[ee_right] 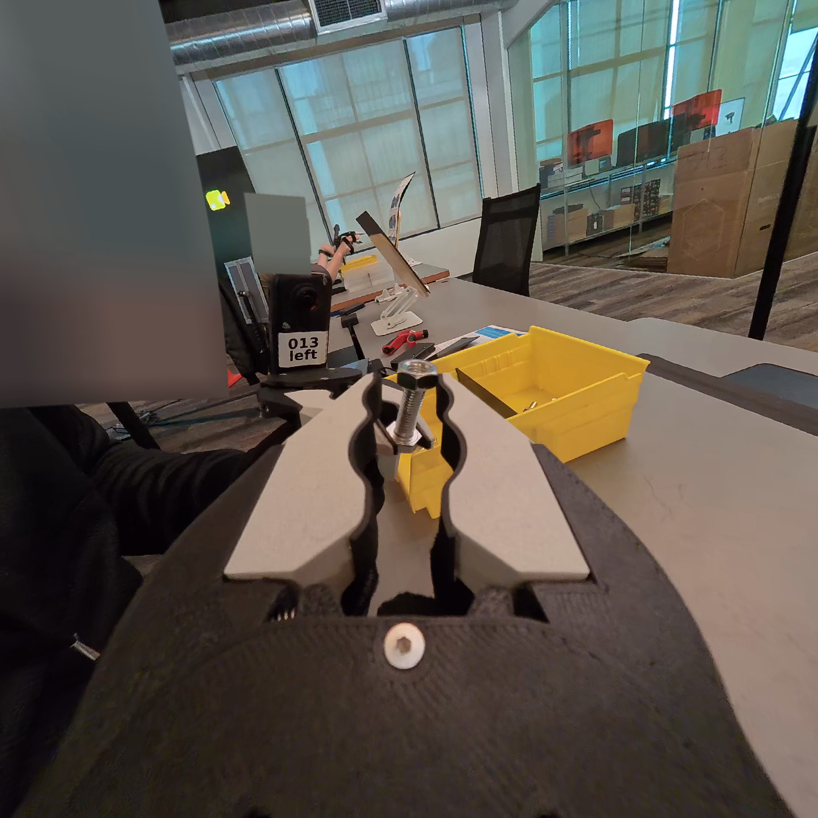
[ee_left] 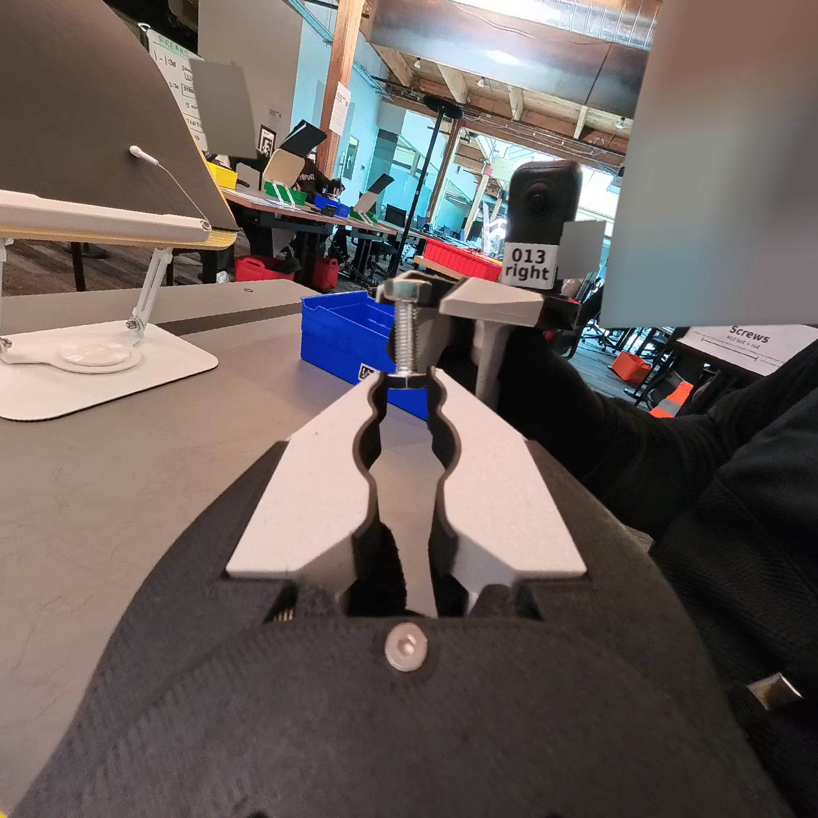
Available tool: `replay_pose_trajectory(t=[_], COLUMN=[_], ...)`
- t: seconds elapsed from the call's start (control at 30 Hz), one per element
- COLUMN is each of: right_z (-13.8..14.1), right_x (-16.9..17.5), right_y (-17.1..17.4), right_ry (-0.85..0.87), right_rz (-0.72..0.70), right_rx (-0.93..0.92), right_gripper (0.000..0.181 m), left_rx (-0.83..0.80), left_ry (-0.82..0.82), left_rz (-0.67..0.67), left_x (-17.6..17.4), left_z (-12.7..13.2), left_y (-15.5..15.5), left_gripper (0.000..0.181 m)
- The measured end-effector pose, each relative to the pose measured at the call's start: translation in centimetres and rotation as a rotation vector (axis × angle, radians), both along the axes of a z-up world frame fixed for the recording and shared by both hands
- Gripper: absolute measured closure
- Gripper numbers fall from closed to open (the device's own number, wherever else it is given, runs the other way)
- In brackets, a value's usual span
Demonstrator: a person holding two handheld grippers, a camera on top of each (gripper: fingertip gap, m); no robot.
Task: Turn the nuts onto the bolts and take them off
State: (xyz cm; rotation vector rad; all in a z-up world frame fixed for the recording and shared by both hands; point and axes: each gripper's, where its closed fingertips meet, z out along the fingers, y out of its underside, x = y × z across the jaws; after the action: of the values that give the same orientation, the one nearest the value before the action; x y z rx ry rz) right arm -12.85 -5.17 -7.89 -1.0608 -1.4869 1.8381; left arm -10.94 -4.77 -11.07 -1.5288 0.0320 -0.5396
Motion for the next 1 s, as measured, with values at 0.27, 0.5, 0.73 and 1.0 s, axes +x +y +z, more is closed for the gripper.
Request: replay_pose_trajectory(t=[0.27, 0.5, 0.73, 1.0], right_z=[-0.26, -0.22, -0.42, -0.71], right_x=[0.0, 0.08, 0.06, 0.18], right_y=[0.25, -0.01, 0.03, 0.08], right_ry=[-0.005, -0.001, -0.006, -0.01], right_rz=[-0.001, -0.007, -0.008, -0.01], right_rx=[0.006, 0.029, 0.038, 0.049], right_gripper=[0.164, 0.156, 0.156, 0.157], left_rx=[-0.002, -0.002, -0.003, -0.001], left_ry=[-0.001, -0.005, -0.011, -0.01], left_rz=[-0.008, -0.005, -0.006, -0.01], left_x=[0.23, 0.08, 0.02, 0.11], left_z=[-0.14, -0.13, -0.2, -0.17], left_y=[0.07, 0.09, 0.14, 0.18], left_gripper=[0.166, 0.166, 0.166, 0.166])
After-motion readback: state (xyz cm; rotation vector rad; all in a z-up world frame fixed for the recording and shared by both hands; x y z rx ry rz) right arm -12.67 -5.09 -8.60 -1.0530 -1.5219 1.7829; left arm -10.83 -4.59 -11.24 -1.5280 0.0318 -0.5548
